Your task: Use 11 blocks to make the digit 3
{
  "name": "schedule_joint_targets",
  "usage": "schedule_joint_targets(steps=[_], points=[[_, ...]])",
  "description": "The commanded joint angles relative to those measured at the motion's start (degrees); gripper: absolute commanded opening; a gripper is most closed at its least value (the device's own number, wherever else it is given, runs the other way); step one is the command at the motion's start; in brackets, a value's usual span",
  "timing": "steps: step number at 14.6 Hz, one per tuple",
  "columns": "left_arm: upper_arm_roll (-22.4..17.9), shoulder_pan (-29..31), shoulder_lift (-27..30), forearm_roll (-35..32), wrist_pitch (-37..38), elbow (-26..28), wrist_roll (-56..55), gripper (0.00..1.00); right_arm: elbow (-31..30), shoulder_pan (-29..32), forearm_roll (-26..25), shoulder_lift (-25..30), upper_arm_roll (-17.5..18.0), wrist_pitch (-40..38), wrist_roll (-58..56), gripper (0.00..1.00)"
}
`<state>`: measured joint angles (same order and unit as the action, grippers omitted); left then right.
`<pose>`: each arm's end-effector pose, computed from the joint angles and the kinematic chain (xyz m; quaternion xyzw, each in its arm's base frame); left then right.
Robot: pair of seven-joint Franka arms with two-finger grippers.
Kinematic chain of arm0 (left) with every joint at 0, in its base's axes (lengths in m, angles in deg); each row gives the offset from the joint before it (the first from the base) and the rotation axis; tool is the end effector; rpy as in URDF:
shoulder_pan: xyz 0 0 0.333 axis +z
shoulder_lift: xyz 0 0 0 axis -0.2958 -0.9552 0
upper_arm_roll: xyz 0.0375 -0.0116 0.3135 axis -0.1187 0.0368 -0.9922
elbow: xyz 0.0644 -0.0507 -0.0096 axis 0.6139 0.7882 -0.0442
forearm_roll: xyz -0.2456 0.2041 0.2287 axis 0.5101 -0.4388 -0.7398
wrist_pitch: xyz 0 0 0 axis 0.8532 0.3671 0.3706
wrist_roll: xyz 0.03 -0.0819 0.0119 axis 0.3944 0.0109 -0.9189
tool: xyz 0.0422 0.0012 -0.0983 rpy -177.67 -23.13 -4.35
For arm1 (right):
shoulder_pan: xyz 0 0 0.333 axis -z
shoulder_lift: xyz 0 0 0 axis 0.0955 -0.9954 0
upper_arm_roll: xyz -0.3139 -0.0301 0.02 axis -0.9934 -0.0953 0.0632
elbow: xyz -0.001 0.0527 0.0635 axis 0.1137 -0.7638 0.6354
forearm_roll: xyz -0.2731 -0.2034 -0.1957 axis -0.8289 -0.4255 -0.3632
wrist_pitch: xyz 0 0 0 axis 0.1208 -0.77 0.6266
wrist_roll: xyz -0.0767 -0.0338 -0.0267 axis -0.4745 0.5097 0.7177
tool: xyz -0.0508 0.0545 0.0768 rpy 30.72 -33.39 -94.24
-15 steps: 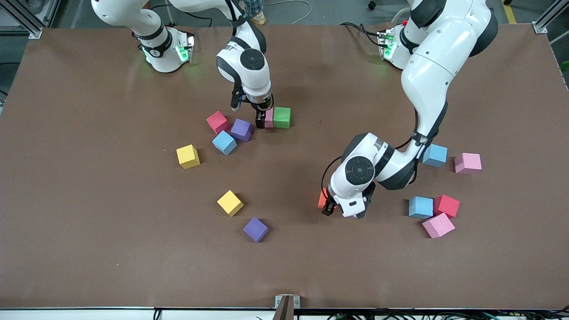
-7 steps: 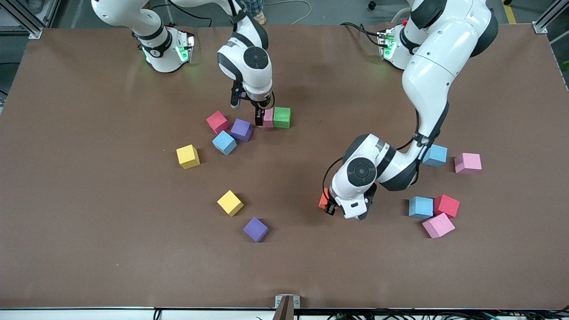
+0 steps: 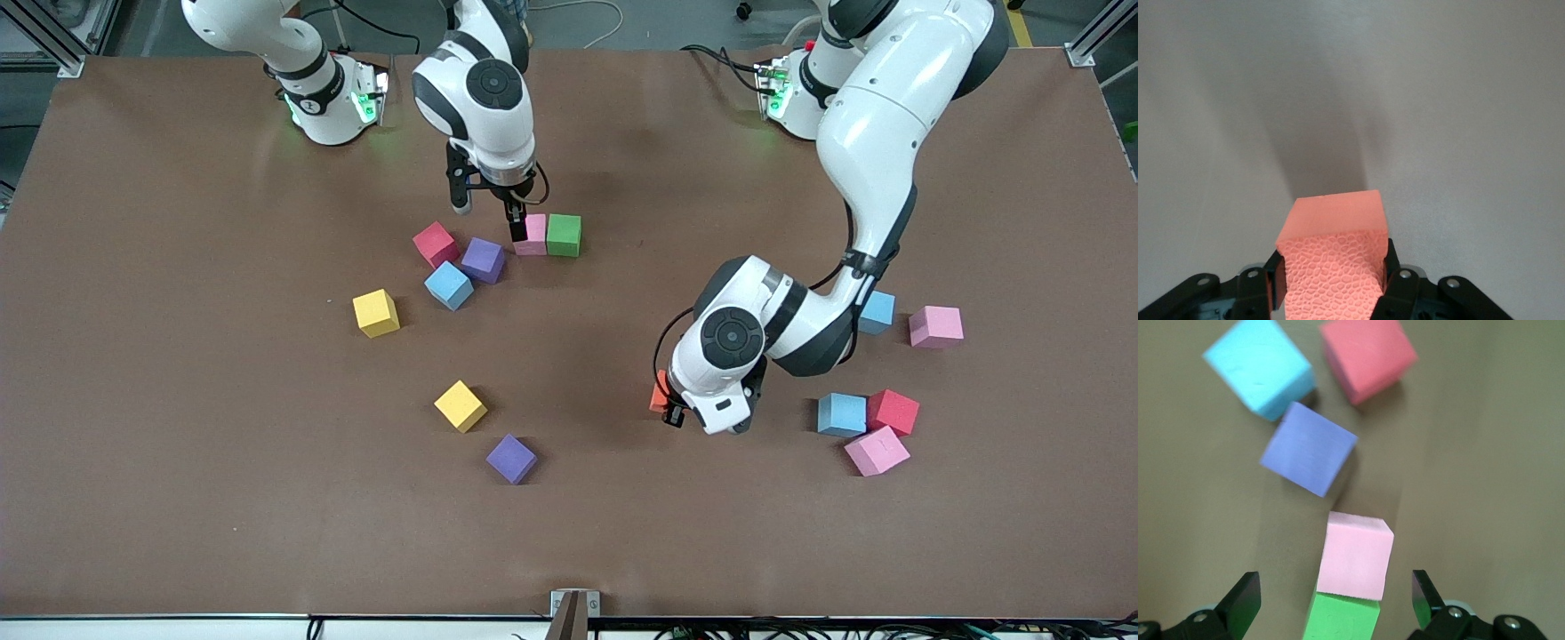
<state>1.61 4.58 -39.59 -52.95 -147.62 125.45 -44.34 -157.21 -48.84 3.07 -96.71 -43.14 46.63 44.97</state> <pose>0.6449 -0.3559 0.2636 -0.8074 -0.5895 0.0233 0.0009 0.3478 0.4271 0.3058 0.7989 -0.6009 -0.0105 0.0254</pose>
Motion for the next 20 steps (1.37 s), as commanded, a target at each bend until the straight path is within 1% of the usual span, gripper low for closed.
schedule_joint_targets(steps=[1,3,5,7,8,10,13,16,18,20], points=[[0.12,0.06,4.27,0.12,1.65,2.99,-5.17,0.11,-0.60,2.02,0.13,0.23,0.35,-0.23,-15.34,1.00],[0.21,0.14,7.60,0.38,2.00,5.79,-6.50,0.11,-1.39,2.90,0.04,0.05,0.44,0.30,-26.85,1.00],[0.21,0.06,11.21,3.18,2.00,9.75,-6.77,0.11,-1.74,4.48,-0.05,-0.30,0.44,0.47,-38.27,1.00],[0.39,0.06,14.64,4.51,1.30,13.87,-6.77,0.11,-3.40,7.11,0.04,-1.17,0.44,3.27,-51.20,1.00],[0.47,-0.03,16.39,4.69,0.60,16.33,-6.86,0.11,-4.46,7.82,0.04,-1.88,0.52,5.98,-53.78,1.00],[1.35,0.06,20.26,6.35,-2.46,22.21,-7.56,0.11,-5.70,8.62,0.04,-3.72,0.44,10.74,-56.69,1.00],[1.88,-0.12,23.26,7.24,-6.87,28.47,-10.88,0.11,-5.79,9.41,0.04,-5.66,0.44,12.25,-59.77,1.00],[2.85,-0.20,25.20,7.24,-7.14,32.60,-14.41,0.11,-6.31,9.68,0.04,-6.01,0.44,12.34,-60.57,1.00],[4.25,-0.12,25.81,7.24,-7.93,34.10,-17.21,0.11,-7.01,9.59,0.04,-6.01,0.44,12.77,-60.57,1.00],[4.78,-0.12,26.78,7.24,-8.19,35.42,-18.45,0.11,-9.38,9.59,0.04,-6.01,0.44,16.97,-60.57,1.00]])
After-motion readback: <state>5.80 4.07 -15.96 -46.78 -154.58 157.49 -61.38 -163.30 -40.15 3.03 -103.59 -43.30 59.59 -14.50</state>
